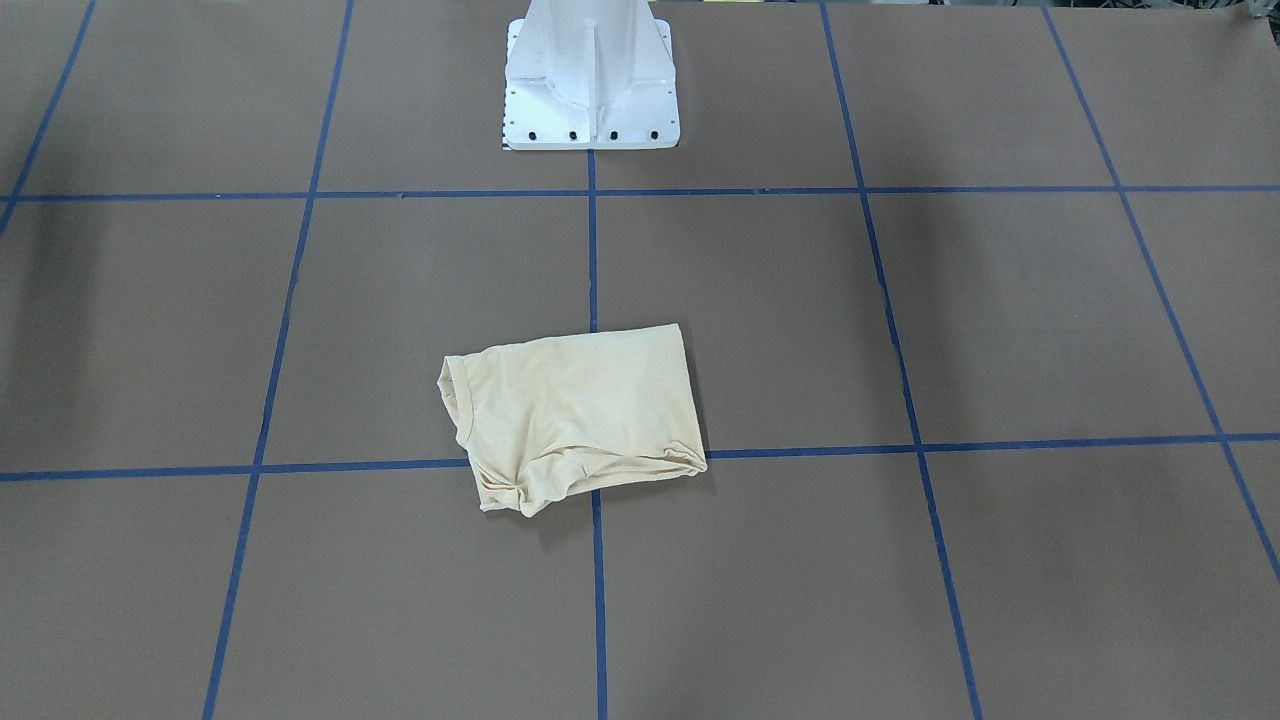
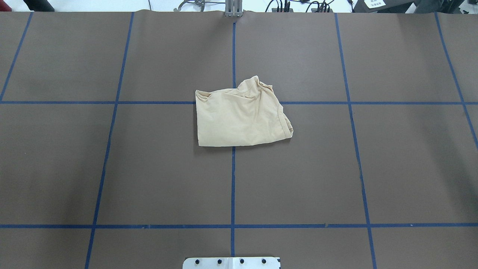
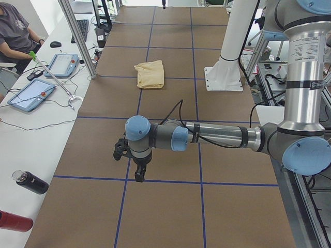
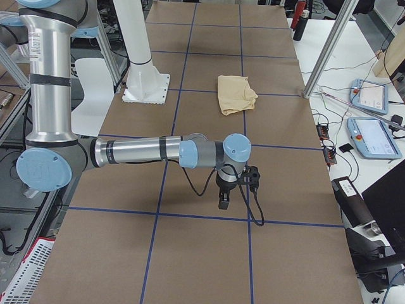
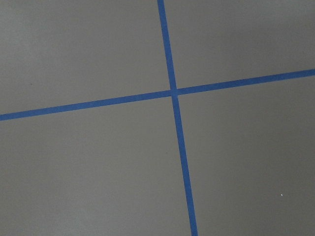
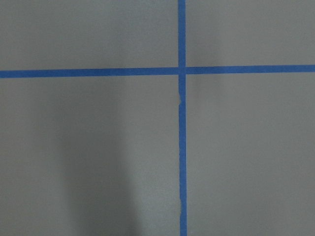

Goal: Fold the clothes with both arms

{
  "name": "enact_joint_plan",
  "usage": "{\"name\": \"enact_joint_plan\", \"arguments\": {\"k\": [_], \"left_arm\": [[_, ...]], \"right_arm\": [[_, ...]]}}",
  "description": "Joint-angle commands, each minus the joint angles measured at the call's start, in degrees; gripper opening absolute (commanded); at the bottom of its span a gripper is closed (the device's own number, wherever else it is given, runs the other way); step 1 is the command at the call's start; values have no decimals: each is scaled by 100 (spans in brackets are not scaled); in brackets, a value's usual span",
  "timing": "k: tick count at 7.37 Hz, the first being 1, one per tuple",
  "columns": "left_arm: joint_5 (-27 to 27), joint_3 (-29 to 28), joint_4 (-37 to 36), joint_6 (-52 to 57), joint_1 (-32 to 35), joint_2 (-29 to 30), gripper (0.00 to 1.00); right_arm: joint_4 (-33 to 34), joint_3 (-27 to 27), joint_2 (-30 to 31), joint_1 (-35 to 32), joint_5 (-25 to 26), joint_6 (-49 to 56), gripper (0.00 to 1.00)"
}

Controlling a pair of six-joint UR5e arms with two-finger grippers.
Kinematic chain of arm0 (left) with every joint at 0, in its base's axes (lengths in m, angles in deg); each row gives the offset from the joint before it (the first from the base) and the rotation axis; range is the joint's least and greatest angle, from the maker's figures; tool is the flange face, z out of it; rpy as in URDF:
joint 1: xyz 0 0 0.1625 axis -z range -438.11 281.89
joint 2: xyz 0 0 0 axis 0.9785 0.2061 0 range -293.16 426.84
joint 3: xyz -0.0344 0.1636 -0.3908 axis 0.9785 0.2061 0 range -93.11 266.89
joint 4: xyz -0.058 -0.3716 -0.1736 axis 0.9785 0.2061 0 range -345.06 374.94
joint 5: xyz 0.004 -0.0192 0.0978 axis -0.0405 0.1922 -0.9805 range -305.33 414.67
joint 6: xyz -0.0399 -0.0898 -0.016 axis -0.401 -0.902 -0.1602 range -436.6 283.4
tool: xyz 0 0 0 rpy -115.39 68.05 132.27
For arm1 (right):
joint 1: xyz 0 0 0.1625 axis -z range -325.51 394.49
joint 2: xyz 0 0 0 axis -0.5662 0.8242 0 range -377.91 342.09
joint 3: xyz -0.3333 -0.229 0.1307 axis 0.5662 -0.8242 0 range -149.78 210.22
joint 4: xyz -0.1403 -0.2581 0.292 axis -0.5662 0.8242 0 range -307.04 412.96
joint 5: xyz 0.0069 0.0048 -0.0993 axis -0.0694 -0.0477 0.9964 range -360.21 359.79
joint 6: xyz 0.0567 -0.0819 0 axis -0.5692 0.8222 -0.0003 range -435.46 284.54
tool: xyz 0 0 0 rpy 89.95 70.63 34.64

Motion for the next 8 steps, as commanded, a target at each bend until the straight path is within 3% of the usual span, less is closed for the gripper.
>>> {"name": "enact_joint_plan", "arguments": {"k": [1, 3, 8], "left_arm": [[-242, -414, 551, -15, -32, -34, 100], [-191, -575, 696, -94, -32, 27, 100], [64, -180, 372, -454, -32, 54, 100]], "right_arm": [[0, -13, 3, 0, 6, -1, 100], [0, -13, -6, 0, -12, -45, 100], [0, -48, 3, 0, -38, -10, 100]]}}
